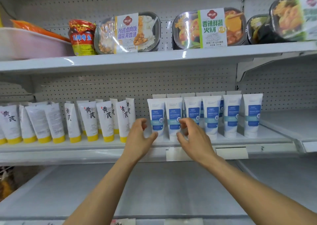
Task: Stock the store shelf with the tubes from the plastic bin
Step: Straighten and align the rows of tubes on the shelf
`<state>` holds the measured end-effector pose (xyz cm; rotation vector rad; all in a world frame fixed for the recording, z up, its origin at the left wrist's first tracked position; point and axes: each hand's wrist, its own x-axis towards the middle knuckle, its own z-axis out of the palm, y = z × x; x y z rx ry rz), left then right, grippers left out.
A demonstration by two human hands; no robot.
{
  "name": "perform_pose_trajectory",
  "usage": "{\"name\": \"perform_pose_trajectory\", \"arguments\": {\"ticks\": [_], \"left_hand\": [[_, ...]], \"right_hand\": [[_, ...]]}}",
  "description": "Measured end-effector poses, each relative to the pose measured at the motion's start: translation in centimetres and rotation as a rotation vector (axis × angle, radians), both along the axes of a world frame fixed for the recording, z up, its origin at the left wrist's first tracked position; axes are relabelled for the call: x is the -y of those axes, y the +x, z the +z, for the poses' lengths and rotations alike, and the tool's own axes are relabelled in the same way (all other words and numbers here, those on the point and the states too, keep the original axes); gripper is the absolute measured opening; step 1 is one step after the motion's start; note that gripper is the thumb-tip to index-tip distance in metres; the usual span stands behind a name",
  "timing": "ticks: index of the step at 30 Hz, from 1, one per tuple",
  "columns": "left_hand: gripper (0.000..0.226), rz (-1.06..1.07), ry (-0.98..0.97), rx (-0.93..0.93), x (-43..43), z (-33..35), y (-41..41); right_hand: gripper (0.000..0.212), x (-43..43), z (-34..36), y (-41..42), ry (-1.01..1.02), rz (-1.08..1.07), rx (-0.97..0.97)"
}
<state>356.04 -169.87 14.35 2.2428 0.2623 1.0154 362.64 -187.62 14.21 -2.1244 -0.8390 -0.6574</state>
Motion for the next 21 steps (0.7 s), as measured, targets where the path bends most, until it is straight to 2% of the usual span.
{"name": "perform_pose_trajectory", "arguments": {"ticks": [7, 13, 21], "left_hand": [[0.026, 0.004, 0.024, 0.053, -2.2, 1.6, -4.7], [0.019, 0.008, 0.086, 0.050, -8.3, 3.8, -7.2], [0.013, -0.069, 0.252, 0.084, -16.8, 7.3, -7.2]], "right_hand": [[0.020, -2.4, 2.0, -2.5, -0.034, 0.171, 0.057], [0.014, -7.6, 3.7, -4.1, -0.023, 0.226, 0.121], [0.011, -14.4, 9.2, -3.8, -0.087, 0.165, 0.275]]}}
